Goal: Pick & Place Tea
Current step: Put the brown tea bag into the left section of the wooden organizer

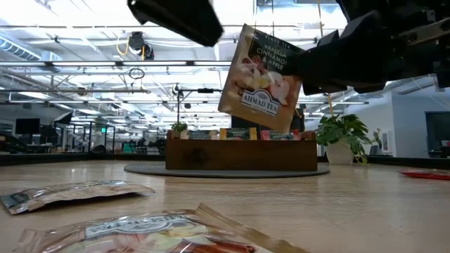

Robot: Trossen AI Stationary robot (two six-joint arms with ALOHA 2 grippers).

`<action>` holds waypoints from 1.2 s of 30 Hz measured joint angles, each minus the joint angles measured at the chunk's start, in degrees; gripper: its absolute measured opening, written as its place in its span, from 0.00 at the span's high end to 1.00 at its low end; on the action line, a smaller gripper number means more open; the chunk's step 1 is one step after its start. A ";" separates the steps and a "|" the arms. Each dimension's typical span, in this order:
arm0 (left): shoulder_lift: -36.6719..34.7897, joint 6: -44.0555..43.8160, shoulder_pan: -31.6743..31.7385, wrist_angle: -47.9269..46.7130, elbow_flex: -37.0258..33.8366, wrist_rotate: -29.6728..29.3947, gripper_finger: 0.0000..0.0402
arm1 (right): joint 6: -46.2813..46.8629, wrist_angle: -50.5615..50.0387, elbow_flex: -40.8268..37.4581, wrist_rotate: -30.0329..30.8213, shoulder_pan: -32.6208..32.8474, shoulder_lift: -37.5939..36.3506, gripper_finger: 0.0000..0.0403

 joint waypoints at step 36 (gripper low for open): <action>0.93 -0.95 -20.49 41.11 -28.50 -26.36 0.94 | -10.82 -40.21 23.25 -15.14 -33.36 -1.32 1.00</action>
